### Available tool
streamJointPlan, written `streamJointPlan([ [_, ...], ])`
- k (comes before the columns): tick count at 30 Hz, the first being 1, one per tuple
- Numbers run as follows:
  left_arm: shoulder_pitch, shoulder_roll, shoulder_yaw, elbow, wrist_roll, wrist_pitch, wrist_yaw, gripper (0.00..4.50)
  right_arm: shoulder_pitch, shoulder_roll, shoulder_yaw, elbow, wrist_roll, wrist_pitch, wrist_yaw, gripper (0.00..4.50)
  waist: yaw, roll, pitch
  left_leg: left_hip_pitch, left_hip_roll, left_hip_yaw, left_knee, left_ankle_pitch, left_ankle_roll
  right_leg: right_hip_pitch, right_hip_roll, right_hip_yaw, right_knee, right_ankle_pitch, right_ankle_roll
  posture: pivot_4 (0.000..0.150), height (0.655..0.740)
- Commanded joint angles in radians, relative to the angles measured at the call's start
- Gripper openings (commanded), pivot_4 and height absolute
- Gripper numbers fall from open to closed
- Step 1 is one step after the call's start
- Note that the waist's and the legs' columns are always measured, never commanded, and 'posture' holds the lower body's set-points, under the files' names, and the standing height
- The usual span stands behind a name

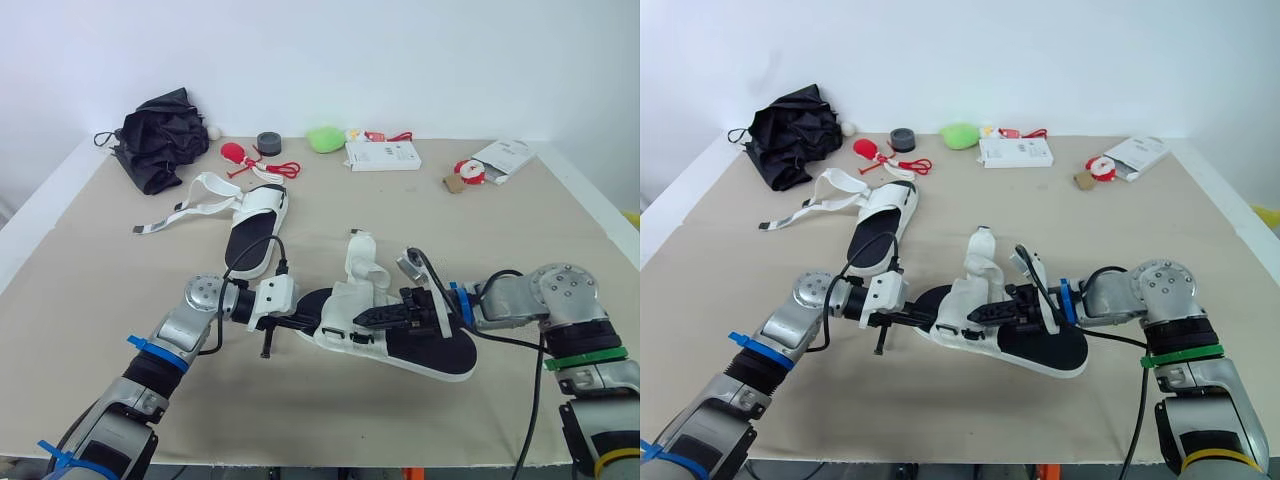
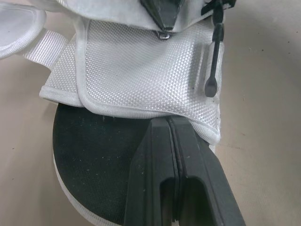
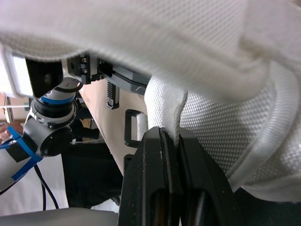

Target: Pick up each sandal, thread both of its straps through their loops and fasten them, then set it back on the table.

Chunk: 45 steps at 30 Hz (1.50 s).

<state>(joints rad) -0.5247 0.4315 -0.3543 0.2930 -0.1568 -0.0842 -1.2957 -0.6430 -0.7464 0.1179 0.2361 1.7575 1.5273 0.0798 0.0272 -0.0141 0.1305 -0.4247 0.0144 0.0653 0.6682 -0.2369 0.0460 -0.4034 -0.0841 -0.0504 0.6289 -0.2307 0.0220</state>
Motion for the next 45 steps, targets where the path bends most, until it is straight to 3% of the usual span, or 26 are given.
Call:
streamJointPlan([
  [1, 0.078, 0.024, -0.1, 0.09, 0.102, 0.063, -0.019, 0.0, 0.006, -0.015, -0.021, -0.092, -0.034, 0.029, 0.075, 0.08, 0.0, 0.0, 0.0, 0.0, 0.0, 0.0, 0.0, 0.0, 0.0, 0.0, 0.0, 0.0, 0.0, 0.0, 0.0, 0.15, 0.74],
  [6, 0.079, 0.025, -0.099, 0.088, 0.103, 0.063, -0.02, 0.0, 0.056, -0.018, -0.015, -0.337, -0.238, -0.041, 0.22, 0.08, 0.001, 0.0, 0.0, 0.0, 0.0, -0.001, -0.002, 0.0, 0.0, 0.0, 0.0, -0.001, 0.0, 0.001, 0.004, 0.15, 0.74],
  [10, 0.077, 0.022, -0.101, 0.087, 0.103, 0.066, -0.019, 0.0, 0.079, -0.056, 0.101, -0.474, -0.491, -0.148, 0.331, 0.08, 0.001, 0.0, -0.001, 0.001, 0.0, -0.001, -0.002, 0.0, 0.0, -0.001, 0.0, -0.001, 0.0, -0.006, 0.009, 0.15, 0.74],
  [12, 0.076, 0.021, -0.101, 0.086, 0.102, 0.067, -0.019, 0.0, 0.085, -0.068, 0.108, -0.491, -0.542, -0.188, 0.387, 0.6, 0.0, -0.002, -0.009, 0.003, 0.0, -0.002, -0.004, 0.0, -0.001, -0.002, 0.0, -0.001, 0.0, -0.008, 0.006, 0.15, 0.74],
  [13, 0.076, 0.02, -0.101, 0.086, 0.102, 0.068, -0.019, 0.0, 0.09, -0.077, 0.107, -0.495, -0.575, -0.212, 0.436, 1.2, 0.0, -0.003, -0.009, 0.004, 0.0, -0.002, -0.005, -0.001, -0.001, -0.002, 0.0, -0.001, 0.0, -0.009, 0.005, 0.15, 0.74],
  [14, 0.076, 0.02, -0.101, 0.087, 0.102, 0.068, -0.019, 0.0, 0.091, -0.083, 0.1, -0.489, -0.601, -0.23, 0.468, 1.2, 0.001, -0.004, -0.009, 0.005, 0.0, -0.002, -0.005, -0.001, -0.001, -0.002, 0.0, -0.002, 0.0, -0.009, 0.005, 0.15, 0.74],
  [17, 0.075, 0.018, -0.101, 0.087, 0.103, 0.069, -0.019, 0.0, 0.091, -0.103, 0.081, -0.467, -0.67, -0.266, 0.545, 2.35, 0.001, -0.004, -0.009, 0.004, 0.0, -0.002, -0.006, -0.001, -0.001, -0.002, -0.002, -0.002, 0.0, -0.006, -0.003, 0.15, 0.74],
  [21, 0.07, 0.013, -0.101, 0.092, 0.103, 0.07, -0.02, 0.0, 0.101, -0.151, -0.037, -0.485, -0.633, -0.265, 0.645, 3.73, 0.002, -0.004, -0.009, 0.004, 0.0, -0.002, -0.006, -0.001, -0.002, -0.002, -0.002, -0.002, -0.001, -0.006, -0.003, 0.15, 0.74],
  [26, 0.053, 0.002, -0.1, 0.119, 0.107, 0.059, -0.024, 0.0, 0.221, -0.271, -0.237, -0.665, -0.571, -0.288, 0.723, 3.73, 0.006, -0.003, -0.009, 0.003, -0.001, -0.001, -0.007, -0.002, -0.003, -0.002, -0.004, -0.004, -0.002, -0.007, -0.002, 0.15, 0.74],
  [30, 0.049, -0.005, -0.1, 0.129, 0.108, 0.053, -0.026, 0.0, 0.357, -0.276, -0.322, -0.796, -0.485, -0.247, 0.629, 3.73, 0.009, -0.004, -0.009, 0.002, -0.001, -0.004, -0.008, -0.002, -0.003, 0.0, -0.005, -0.007, -0.004, -0.007, -0.002, 0.15, 0.74],
  [37, 0.042, -0.015, -0.104, 0.143, 0.109, 0.046, -0.033, 0.0, 0.512, -0.186, -0.274, -0.932, -0.303, -0.262, 0.333, 3.73, 0.007, -0.004, -0.01, 0.003, -0.001, -0.001, -0.008, -0.002, -0.004, 0.002, -0.009, -0.008, -0.008, -0.008, 0.008, 0.15, 0.74],
  [45, 0.025, -0.028, -0.107, 0.164, 0.113, 0.037, -0.039, 0.0, 0.439, -0.16, -0.203, -0.82, -0.304, -0.271, 0.21, 3.73, 0.007, -0.005, -0.01, 0.003, -0.001, -0.001, -0.008, -0.001, -0.003, 0.002, -0.009, -0.01, -0.01, -0.008, 0.008, 0.15, 0.74],
])
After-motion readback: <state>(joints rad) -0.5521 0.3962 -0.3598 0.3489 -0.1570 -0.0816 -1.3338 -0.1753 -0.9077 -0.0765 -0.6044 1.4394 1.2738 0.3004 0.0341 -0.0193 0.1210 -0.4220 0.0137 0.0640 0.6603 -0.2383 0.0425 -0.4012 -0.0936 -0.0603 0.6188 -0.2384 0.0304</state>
